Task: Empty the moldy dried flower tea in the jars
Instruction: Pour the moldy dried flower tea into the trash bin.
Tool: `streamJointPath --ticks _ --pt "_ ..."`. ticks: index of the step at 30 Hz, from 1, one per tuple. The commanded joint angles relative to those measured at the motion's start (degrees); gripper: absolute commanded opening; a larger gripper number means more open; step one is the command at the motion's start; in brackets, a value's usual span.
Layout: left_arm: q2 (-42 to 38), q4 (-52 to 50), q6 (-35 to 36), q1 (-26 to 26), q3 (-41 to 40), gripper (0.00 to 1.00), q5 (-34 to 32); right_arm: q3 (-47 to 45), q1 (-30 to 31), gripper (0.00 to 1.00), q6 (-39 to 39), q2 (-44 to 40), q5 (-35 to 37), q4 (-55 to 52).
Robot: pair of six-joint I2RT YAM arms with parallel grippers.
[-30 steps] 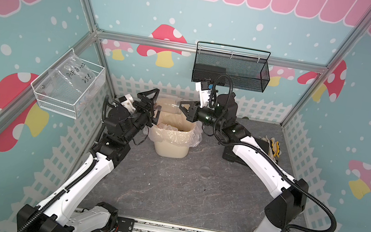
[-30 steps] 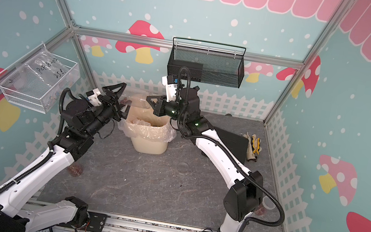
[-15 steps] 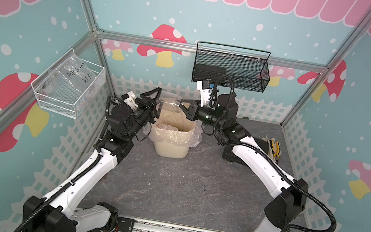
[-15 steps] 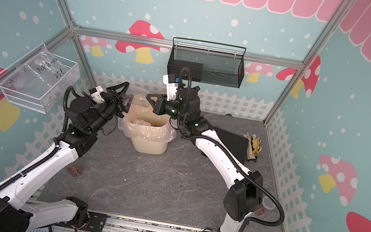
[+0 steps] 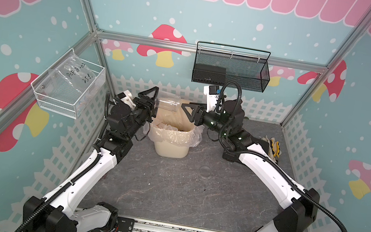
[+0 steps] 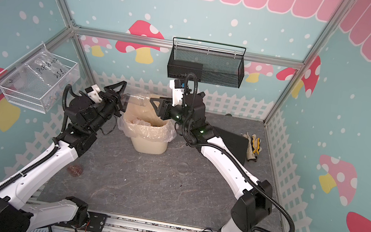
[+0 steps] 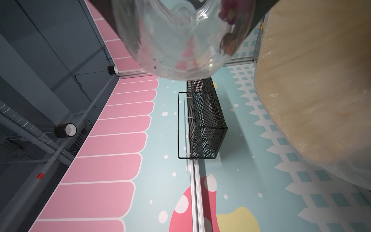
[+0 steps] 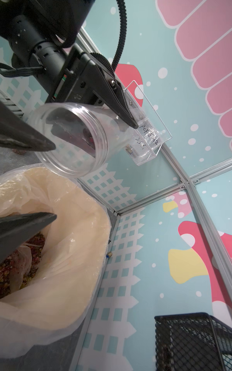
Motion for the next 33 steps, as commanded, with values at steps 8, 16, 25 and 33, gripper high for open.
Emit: streamJointPath --ticks 8,16,25,33 --pt "4.1 -12.9 27.5 0.2 12.1 0.26 -2.9 -12.9 -0.5 0.75 -10.5 -12.7 8.6 -3.3" --pt "9.6 -18.6 45.2 -3.0 17.7 0.23 -7.1 -25.0 -0.7 0.79 -15.0 -24.3 13.3 -7.1" --pt "16.2 -24.2 76.0 -14.6 21.6 0.19 -26.5 -38.0 -0.7 0.8 -14.8 -35.5 16.9 -10.7" --pt "18.8 -32.4 70.8 -14.4 27.6 0.04 -24.5 -45.1 -0.7 0.8 -12.3 -42.1 17.5 -11.7"
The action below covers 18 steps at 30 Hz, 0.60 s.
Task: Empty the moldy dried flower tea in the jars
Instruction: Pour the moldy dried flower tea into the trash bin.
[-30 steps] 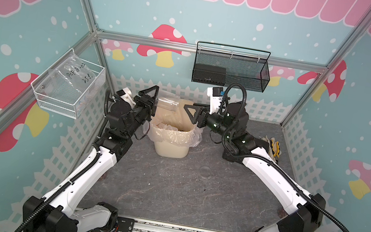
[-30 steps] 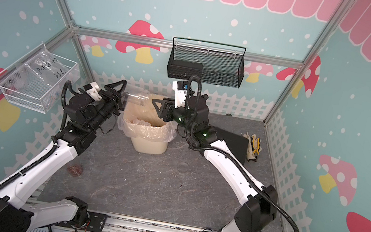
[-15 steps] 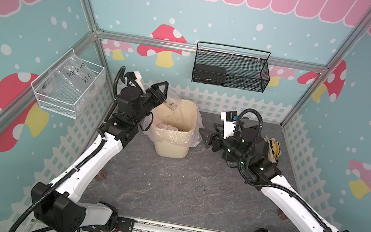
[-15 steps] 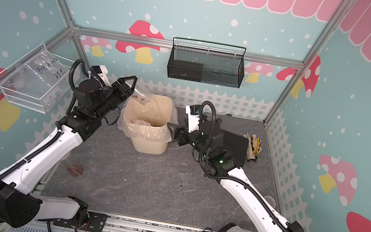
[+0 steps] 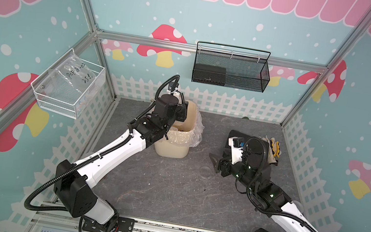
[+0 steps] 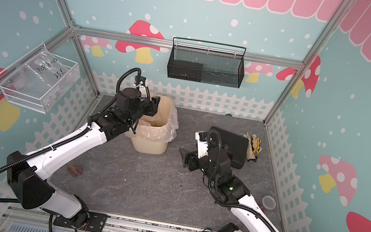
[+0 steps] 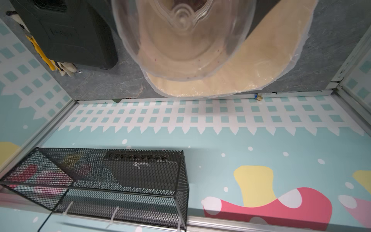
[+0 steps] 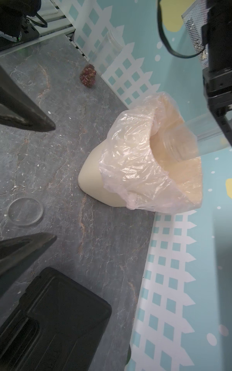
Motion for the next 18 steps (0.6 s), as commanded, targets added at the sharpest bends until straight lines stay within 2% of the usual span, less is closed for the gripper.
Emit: streamJointPath --ticks 1,2,3,5,6,7,8,10,11,13,14,15,16,17,18 --pt "-0.6 -3.4 3.0 -0.3 3.4 0.02 -3.3 -1.6 -0.3 0.8 1.2 -2.4 0.9 -0.3" --pt "-0.3 -3.1 5.6 -1.7 3.7 0.02 -5.7 -1.9 -0.3 0.8 1.4 -2.7 0.9 -0.3" --pt "-0.3 -3.8 3.5 -1.1 4.1 0.02 -4.6 -2.2 -0.3 0.8 1.5 -3.0 0.9 -0.3" --pt "-0.8 -5.3 -5.6 3.1 3.8 0.0 3.9 -2.5 -0.2 0.8 1.5 -3.3 1.0 -0.3" --pt "-1.1 -5.3 -5.4 3.0 3.6 0.0 3.5 -2.6 -0.3 0.8 1.6 -3.4 1.0 -0.3" --pt "-1.4 -4.9 -2.7 1.7 3.4 0.0 0.2 -2.6 -0.3 0.8 1.6 -3.5 1.0 -0.3" --pt "-1.7 -4.8 -4.3 1.9 3.1 0.0 -0.4 -2.6 -0.3 0.8 1.6 -3.5 1.0 -0.3" --pt "-2.7 -4.7 -15.4 7.7 1.3 0.0 11.1 -2.6 -0.2 0.8 1.7 -3.5 0.9 -0.3" --pt "-3.1 -4.2 -14.8 8.1 1.2 0.0 12.2 -2.6 -0.2 0.8 1.6 -3.5 0.8 -0.3" --pt "-3.7 -4.2 -7.0 3.6 1.5 0.0 3.4 -2.5 -0.2 0.8 1.6 -3.3 0.9 -0.3" --pt "-4.0 -4.0 -8.5 4.1 1.2 0.0 3.8 -2.5 -0.2 0.8 1.6 -3.2 0.8 -0.3" --pt "-4.2 -4.2 -11.8 6.1 0.9 0.0 8.6 -2.4 -0.2 0.8 1.7 -3.1 0.7 -0.2" --pt "-4.4 -4.9 -10.9 6.0 1.4 0.0 8.5 -2.3 -0.3 0.8 1.8 -3.0 0.5 -0.2" --pt "-4.4 -5.2 -6.0 3.8 1.9 0.0 4.5 -2.3 -0.3 0.8 1.9 -2.9 0.5 -0.2" --pt "-4.6 -4.6 -1.3 0.7 2.0 0.0 -2.2 -2.3 -0.3 0.81 1.9 -2.8 0.5 -0.2"
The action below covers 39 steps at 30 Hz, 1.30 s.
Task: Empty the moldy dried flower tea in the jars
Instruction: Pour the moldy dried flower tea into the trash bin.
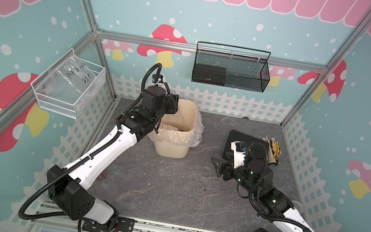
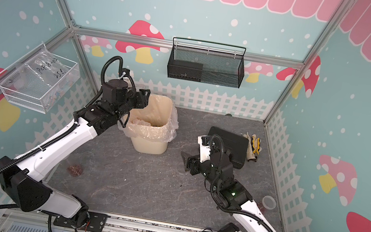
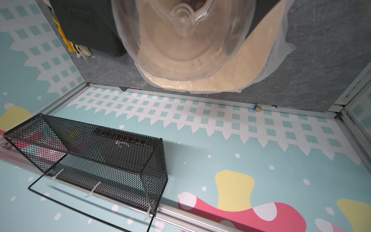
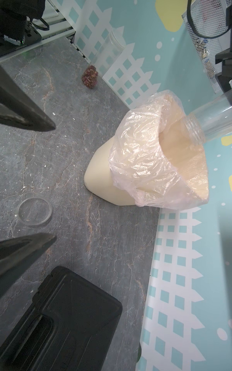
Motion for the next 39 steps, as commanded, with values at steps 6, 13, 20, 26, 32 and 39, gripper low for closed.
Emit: streamJointPath --ticks 6,13,20,26,32,39 --pt "-2.4 -0.2 -0.5 -0.7 -0.6 0.0 -0.3 -0.5 -0.3 0.81 0.5 0.6 0.0 0.7" --pt "-2.5 0.1 -3.9 0.2 -1.4 0.0 3.0 -0.5 -0.3 0.81 -0.5 0.7 -0.2 0.7" --pt "-2.4 1.2 -12.1 4.9 -3.1 0.0 11.7 -1.0 -0.3 0.81 -0.5 0.8 -0.6 0.7" --pt "-3.2 2.3 -13.0 4.9 -4.8 0.0 12.5 -2.4 -0.3 0.81 0.2 -0.5 -0.2 0.9" --pt "-3.7 0.3 -9.8 3.0 -3.6 0.0 8.7 -4.1 -0.3 0.81 0.5 -2.1 0.1 1.2" --pt "-3.8 0.3 -9.4 3.1 -2.5 0.0 10.0 -5.1 -0.3 0.81 0.6 -3.4 0.3 1.2"
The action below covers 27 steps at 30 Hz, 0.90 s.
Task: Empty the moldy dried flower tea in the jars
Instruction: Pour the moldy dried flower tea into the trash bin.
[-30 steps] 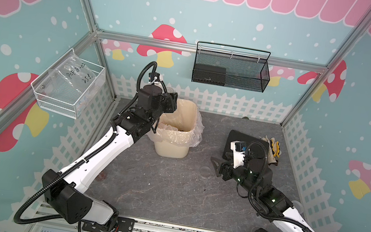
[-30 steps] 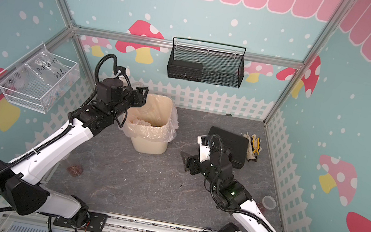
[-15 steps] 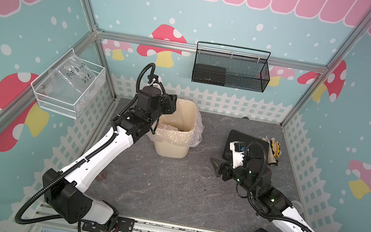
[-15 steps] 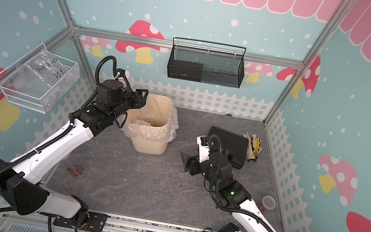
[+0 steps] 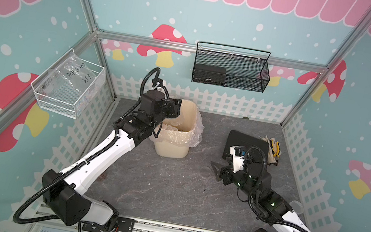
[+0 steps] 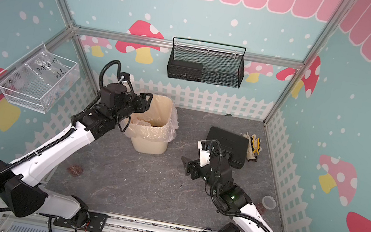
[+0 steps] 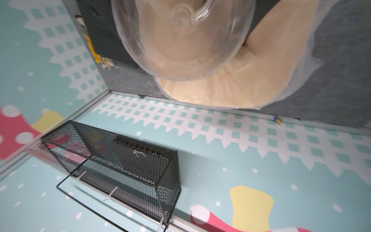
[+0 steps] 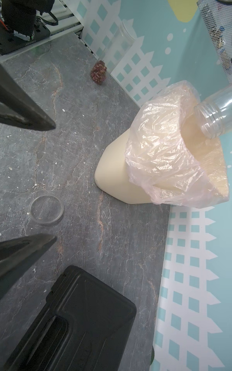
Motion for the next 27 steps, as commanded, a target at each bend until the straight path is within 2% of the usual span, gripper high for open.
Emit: streamJointPath --ticks 1,2,5,6,7,8,10,11,12,13,15,16,20,27 --pt "-1.4 -1.7 5.9 -3.6 2.4 0.0 -6.9 -1.0 -0.3 0.81 0.4 -1.3 0.4 1.0" --pt "-1.3 -0.8 11.7 -7.3 2.9 0.0 -15.2 -1.2 -0.3 0.82 0.5 -1.6 0.5 0.9" --pt "-1.2 -1.1 -1.4 -0.3 1.9 0.0 0.4 -1.9 -0.3 0.81 0.4 -2.0 0.7 1.1" --pt "-1.1 -1.3 4.7 -2.4 2.5 0.0 -2.8 -2.0 -0.3 0.82 0.3 -1.9 0.8 1.1" --pt "-1.1 -1.0 9.7 -5.6 2.9 0.0 -10.1 -1.9 -0.3 0.81 0.3 -1.9 0.7 1.2" --pt "-1.1 -0.6 10.2 -6.8 2.8 0.0 -13.8 -1.9 -0.3 0.81 0.3 -1.9 0.8 1.2" --pt "-1.5 -0.8 1.0 -1.8 1.7 0.0 -3.6 -1.9 -0.3 0.81 0.3 -1.7 0.6 1.3" --pt "-1.7 -0.4 2.0 -1.7 1.6 0.0 -3.0 -1.9 -0.3 0.81 0.2 -1.7 0.6 1.4" --pt "-1.8 -0.2 5.6 -3.3 1.8 0.0 -6.7 -1.8 -0.3 0.82 0.2 -1.6 0.6 1.4" --pt "-1.9 -0.1 5.6 -4.0 1.6 0.0 -8.9 -1.7 -0.3 0.81 0.2 -1.4 0.6 1.5" --pt "-2.6 -0.2 -2.3 -0.4 1.1 0.0 -1.8 -1.5 -0.3 0.82 0.5 -1.4 0.2 1.7" --pt "-2.9 0.3 -3.9 0.3 1.0 0.0 0.4 -1.3 -0.3 0.81 0.8 -1.4 -0.4 1.9" --pt "-5.9 3.1 -10.0 0.3 0.5 0.0 3.6 0.5 -0.3 0.82 3.8 -1.6 -4.0 4.5" --pt "-11.4 10.3 -27.8 0.4 -5.1 0.0 11.1 5.4 -0.3 0.81 15.8 0.8 -15.6 18.1"
